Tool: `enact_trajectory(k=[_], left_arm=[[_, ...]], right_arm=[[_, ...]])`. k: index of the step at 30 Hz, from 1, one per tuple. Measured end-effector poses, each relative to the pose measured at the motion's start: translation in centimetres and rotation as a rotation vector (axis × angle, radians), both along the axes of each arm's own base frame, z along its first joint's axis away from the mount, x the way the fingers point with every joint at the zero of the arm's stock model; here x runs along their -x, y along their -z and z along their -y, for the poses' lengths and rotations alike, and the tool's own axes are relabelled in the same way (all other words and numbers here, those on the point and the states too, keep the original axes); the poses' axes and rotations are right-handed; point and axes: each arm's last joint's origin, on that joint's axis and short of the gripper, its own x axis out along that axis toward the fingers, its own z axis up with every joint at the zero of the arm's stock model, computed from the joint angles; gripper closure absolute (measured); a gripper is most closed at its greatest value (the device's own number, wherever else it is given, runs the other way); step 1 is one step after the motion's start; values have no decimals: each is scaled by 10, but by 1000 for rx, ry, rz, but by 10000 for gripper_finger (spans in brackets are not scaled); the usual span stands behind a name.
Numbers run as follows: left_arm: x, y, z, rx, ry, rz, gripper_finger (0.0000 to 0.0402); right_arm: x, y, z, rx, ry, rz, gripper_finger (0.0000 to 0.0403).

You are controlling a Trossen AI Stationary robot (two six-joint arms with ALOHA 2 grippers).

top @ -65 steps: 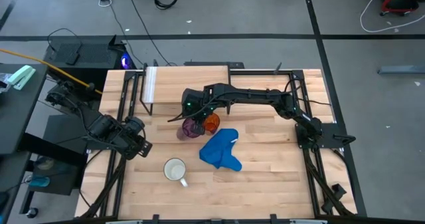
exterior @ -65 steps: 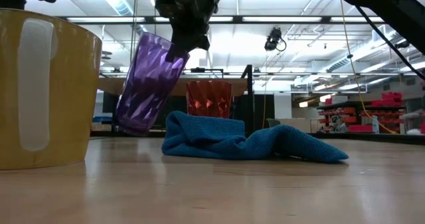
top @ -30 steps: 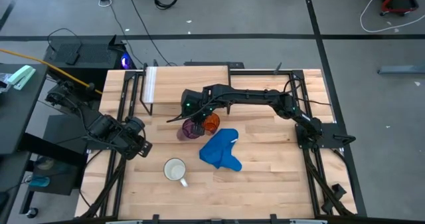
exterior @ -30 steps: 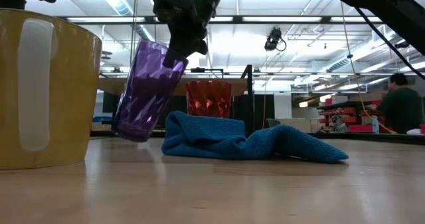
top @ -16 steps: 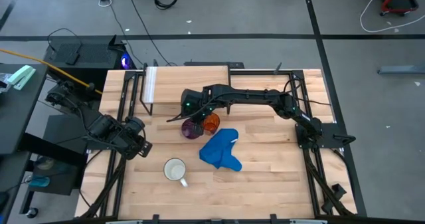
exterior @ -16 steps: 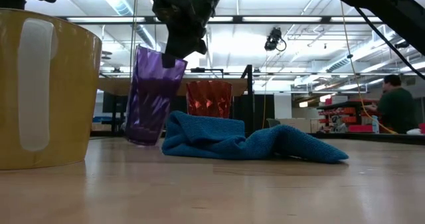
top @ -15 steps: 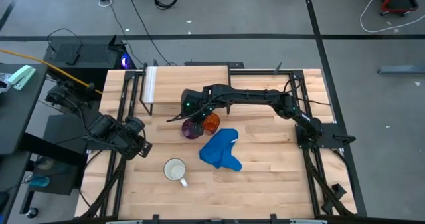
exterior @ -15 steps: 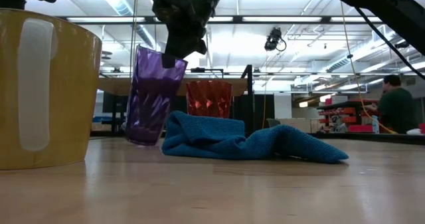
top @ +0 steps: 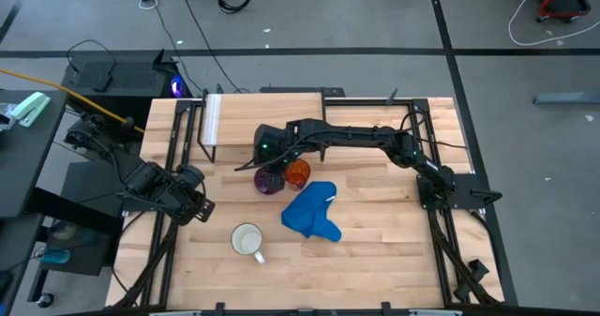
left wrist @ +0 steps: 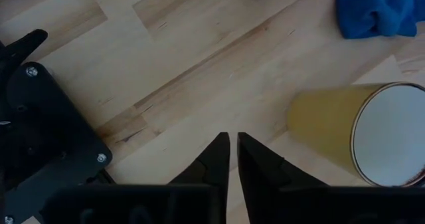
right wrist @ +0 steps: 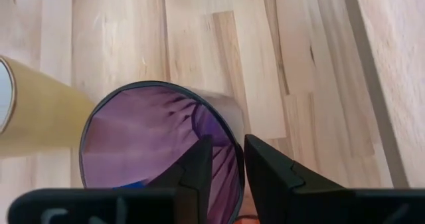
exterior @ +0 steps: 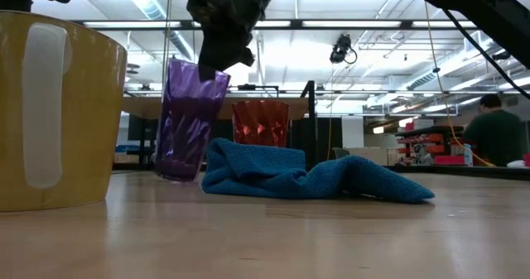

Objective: Stack small to large cups/mugs on shelf
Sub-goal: Move the violet glass to the center of the table

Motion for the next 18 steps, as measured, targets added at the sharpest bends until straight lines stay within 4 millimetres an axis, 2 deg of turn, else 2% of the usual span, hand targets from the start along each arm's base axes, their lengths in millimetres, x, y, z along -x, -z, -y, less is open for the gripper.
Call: enact_trajectory(k=[9,18], left_arm=[[0,0,0,0,1,0,368],[0,0,0,-1,2,0,361]], right_arm=[[-2,-1,1,2,3,26,308],[-3,-2,11,-5,35,43,308]])
